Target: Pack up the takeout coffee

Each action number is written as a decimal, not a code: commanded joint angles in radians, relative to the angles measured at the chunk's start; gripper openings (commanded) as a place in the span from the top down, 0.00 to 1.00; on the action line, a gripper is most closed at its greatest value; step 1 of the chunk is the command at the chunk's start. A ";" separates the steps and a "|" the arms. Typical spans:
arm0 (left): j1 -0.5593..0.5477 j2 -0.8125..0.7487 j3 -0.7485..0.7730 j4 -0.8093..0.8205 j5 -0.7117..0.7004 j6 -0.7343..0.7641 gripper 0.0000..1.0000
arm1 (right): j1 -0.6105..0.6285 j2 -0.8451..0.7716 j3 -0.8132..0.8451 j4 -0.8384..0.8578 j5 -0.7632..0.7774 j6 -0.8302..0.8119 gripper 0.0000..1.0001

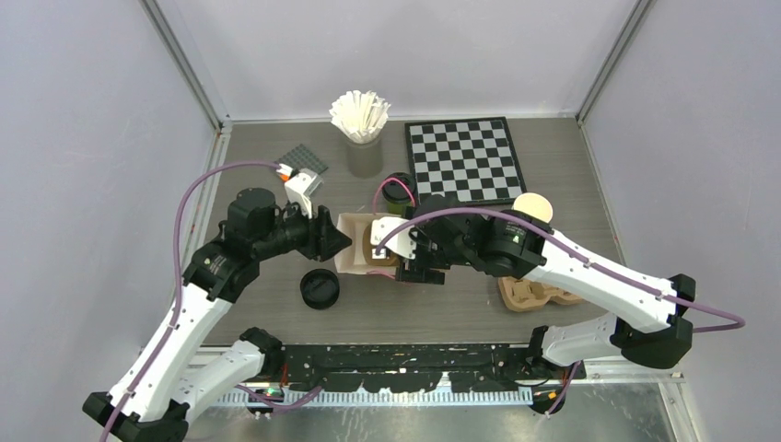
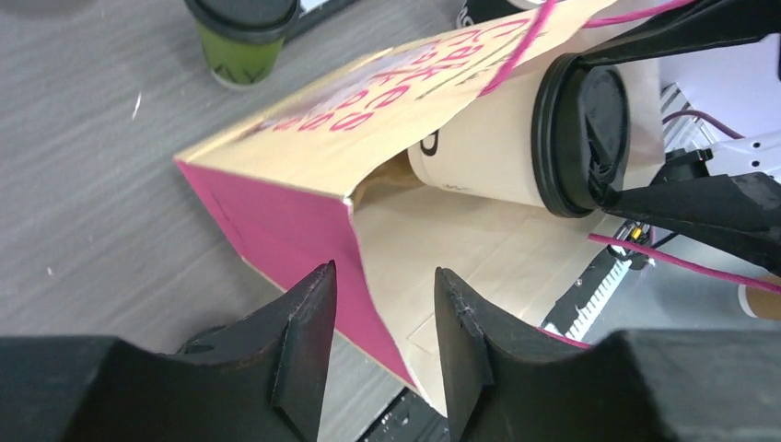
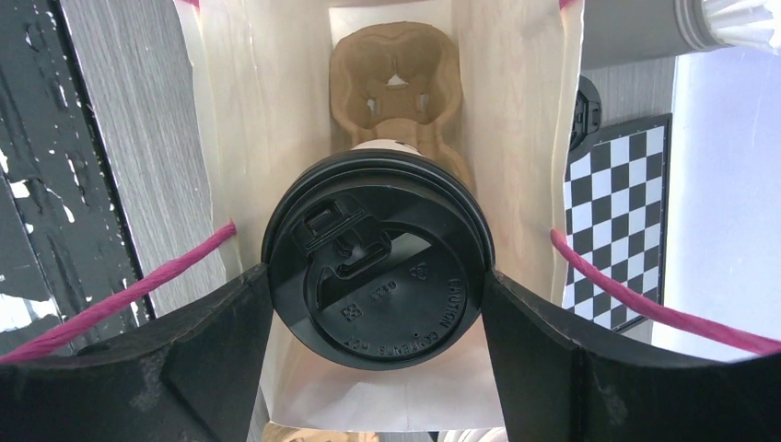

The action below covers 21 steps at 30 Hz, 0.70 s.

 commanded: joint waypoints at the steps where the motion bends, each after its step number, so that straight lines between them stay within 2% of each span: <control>1: 0.004 0.000 0.068 -0.129 -0.063 -0.043 0.54 | 0.014 -0.010 -0.012 0.042 -0.007 -0.009 0.32; 6: 0.004 -0.004 0.092 -0.215 -0.075 -0.069 0.51 | 0.028 -0.004 -0.018 0.058 -0.005 0.011 0.32; 21: 0.003 -0.020 0.038 -0.191 0.027 -0.132 0.51 | 0.045 0.005 -0.065 0.117 0.026 0.042 0.33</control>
